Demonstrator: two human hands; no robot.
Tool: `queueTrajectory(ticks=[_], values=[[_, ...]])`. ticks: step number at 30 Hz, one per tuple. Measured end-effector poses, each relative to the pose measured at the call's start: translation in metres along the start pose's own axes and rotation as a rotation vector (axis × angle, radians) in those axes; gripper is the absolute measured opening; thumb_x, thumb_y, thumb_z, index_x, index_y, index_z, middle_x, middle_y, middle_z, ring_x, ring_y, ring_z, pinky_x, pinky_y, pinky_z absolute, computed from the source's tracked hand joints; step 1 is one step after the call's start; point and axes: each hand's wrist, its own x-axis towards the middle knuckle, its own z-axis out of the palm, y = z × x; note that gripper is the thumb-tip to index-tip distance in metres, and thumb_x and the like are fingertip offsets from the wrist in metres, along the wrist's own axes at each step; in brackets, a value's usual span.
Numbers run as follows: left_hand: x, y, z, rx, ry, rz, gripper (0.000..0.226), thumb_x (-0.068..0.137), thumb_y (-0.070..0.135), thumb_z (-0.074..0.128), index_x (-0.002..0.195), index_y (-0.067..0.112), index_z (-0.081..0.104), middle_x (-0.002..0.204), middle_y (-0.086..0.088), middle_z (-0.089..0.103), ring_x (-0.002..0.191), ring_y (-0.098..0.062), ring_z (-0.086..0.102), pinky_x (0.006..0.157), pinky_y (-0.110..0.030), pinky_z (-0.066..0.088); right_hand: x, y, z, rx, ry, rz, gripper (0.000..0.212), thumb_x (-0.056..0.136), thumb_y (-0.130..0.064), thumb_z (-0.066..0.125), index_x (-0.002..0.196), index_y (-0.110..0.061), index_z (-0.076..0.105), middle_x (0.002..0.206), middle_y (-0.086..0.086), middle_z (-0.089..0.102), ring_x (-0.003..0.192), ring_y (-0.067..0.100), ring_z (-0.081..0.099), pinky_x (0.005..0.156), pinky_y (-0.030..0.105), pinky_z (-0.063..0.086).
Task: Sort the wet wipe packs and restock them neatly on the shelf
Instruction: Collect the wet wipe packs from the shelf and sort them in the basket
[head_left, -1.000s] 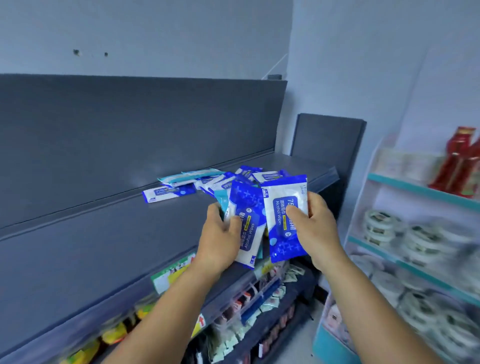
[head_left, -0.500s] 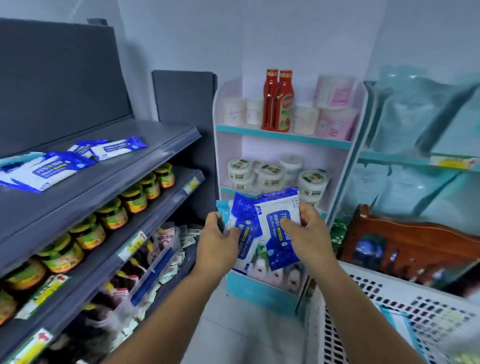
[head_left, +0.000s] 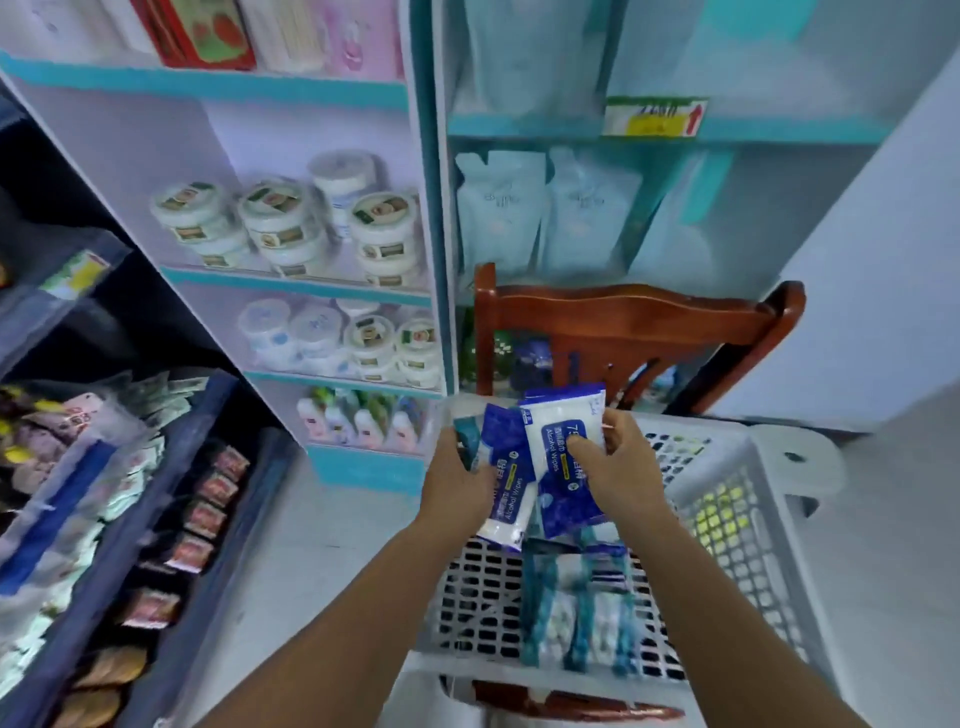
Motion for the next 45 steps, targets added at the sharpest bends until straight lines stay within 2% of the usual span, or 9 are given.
queueTrajectory(ticks=[6,12,16,19,22,26,30,33,45], values=[[0.034,-0.045,0.079,0.061,-0.003,-0.124,0.026,0.09,0.002,0.051,0.107,0.02,0.044,0.097,-0.007,0.061,0.086,-0.023,0.065,0.072,-0.038,0.058,0.03,0.079,-0.027,-0.005,0.078,0.178,0.012,0.092,-0.014,0.055,0.102,-0.02,0.053,0.091,-0.003,0.066,0.072,0.01,0.059,0.056,0.025,0.042],[0.068,-0.096,0.133,0.116,0.001,-0.23,0.021,0.095,0.0,0.039,0.111,0.011,0.045,0.082,-0.008,0.056,0.062,-0.018,0.051,0.05,-0.027,0.041,0.064,0.143,-0.021,-0.094,0.09,0.291,0.016,0.092,-0.018,0.051,0.108,-0.015,0.054,0.085,-0.001,0.064,0.059,0.008,0.053,0.048,0.024,0.035],[0.102,-0.127,0.16,0.209,0.033,-0.27,0.03,0.098,0.004,0.036,0.128,0.006,0.041,0.1,-0.015,0.06,0.062,-0.013,0.05,0.048,-0.022,0.039,0.098,0.175,-0.008,-0.127,0.097,0.333,0.007,0.091,-0.019,0.05,0.096,-0.015,0.054,0.08,0.0,0.064,0.06,0.016,0.055,0.055,0.027,0.04],[0.126,-0.14,0.172,0.281,0.031,-0.237,0.029,0.098,0.01,0.038,0.126,0.007,0.045,0.113,-0.019,0.058,0.082,-0.023,0.059,0.069,-0.035,0.053,0.123,0.191,0.003,-0.112,0.087,0.327,0.008,0.092,-0.016,0.047,0.099,-0.017,0.051,0.075,-0.003,0.059,0.062,0.017,0.053,0.055,0.029,0.038],[0.141,-0.154,0.175,0.494,-0.044,-0.263,0.049,0.1,0.023,0.04,0.146,0.012,0.029,0.143,-0.018,0.031,0.124,-0.031,0.044,0.104,-0.045,0.041,0.137,0.211,0.015,-0.135,-0.012,0.304,0.02,0.092,-0.011,0.049,0.107,-0.023,0.045,0.097,0.0,0.061,0.08,0.019,0.059,0.066,0.029,0.045],[0.142,-0.165,0.171,0.457,-0.145,-0.276,0.057,0.099,0.02,0.043,0.15,0.014,0.019,0.15,-0.014,0.021,0.131,-0.028,0.039,0.107,-0.042,0.04,0.139,0.229,0.019,-0.188,-0.081,0.323,0.032,0.089,-0.003,0.053,0.116,-0.02,0.044,0.11,0.002,0.061,0.085,0.012,0.059,0.058,0.017,0.041],[0.133,-0.161,0.159,0.551,-0.207,-0.183,0.059,0.097,0.014,0.046,0.15,0.012,0.02,0.148,-0.013,0.024,0.134,-0.027,0.034,0.111,-0.04,0.034,0.13,0.218,0.016,-0.296,-0.064,0.318,0.048,0.089,-0.011,0.056,0.134,-0.012,0.038,0.128,0.007,0.053,0.104,0.021,0.057,0.08,0.033,0.052],[0.121,-0.147,0.144,0.667,-0.233,-0.034,0.057,0.096,0.012,0.047,0.148,0.011,0.024,0.15,-0.011,0.026,0.137,-0.025,0.028,0.113,-0.038,0.03,0.118,0.192,0.016,-0.452,-0.145,0.256,0.067,0.094,-0.022,0.052,0.151,-0.012,0.018,0.156,0.006,0.024,0.142,0.025,0.026,0.115,0.041,0.028],[0.042,-0.033,-0.003,1.198,-0.093,0.413,0.04,0.096,0.024,0.043,0.136,0.017,0.043,0.137,-0.004,0.046,0.127,-0.023,0.041,0.107,-0.034,0.03,0.034,0.041,0.062,-0.773,-0.222,-0.301,0.044,0.098,-0.035,0.045,0.139,-0.02,0.044,0.148,-0.003,0.039,0.137,0.016,0.033,0.115,0.031,0.023]])
